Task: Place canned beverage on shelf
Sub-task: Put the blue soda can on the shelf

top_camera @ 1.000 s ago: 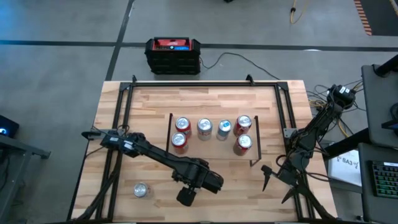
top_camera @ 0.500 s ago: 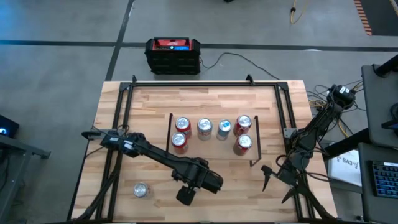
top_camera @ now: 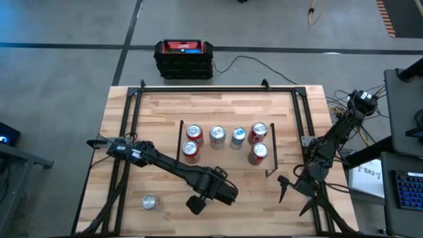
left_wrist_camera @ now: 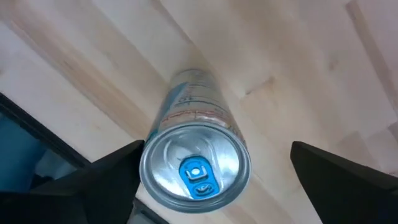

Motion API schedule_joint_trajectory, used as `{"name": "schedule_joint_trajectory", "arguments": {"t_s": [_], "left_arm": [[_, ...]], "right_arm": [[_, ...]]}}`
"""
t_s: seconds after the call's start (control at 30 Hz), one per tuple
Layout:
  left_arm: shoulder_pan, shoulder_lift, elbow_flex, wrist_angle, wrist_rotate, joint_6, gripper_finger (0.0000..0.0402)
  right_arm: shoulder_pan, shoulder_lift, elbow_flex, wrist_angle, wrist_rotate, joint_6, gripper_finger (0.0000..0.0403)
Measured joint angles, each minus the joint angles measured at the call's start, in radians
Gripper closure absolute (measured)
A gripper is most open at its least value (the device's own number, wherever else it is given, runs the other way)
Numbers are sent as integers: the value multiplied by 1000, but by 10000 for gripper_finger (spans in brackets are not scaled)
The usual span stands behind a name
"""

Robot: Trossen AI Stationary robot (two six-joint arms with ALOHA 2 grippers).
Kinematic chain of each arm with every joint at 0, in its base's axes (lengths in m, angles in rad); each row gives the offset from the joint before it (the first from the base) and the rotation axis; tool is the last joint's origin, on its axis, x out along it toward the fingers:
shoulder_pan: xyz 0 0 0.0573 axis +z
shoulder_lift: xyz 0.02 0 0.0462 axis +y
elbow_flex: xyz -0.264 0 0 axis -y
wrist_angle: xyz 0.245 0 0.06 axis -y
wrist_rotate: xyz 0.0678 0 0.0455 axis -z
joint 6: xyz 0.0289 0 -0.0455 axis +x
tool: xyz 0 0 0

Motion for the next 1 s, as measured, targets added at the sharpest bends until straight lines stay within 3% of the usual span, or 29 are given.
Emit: {"name": "schedule_joint_trajectory", "arguments": {"t_s": [0.23, 0.47, 0.87, 1.0], "left_arm": [[-18, 0, 0, 49, 149, 129, 19], [-55, -2, 0, 119, 233, 215, 19], [-209, 0, 0, 282, 136, 340, 27], [-275, 2, -10, 290, 1, 420, 27]], "right_arm": [[0, 0, 0, 1, 0, -1, 3], [0, 0, 0, 1, 0, 0, 3], [0, 0, 0, 1, 0, -1, 3], [0, 0, 0, 1, 0, 0, 3]]}}
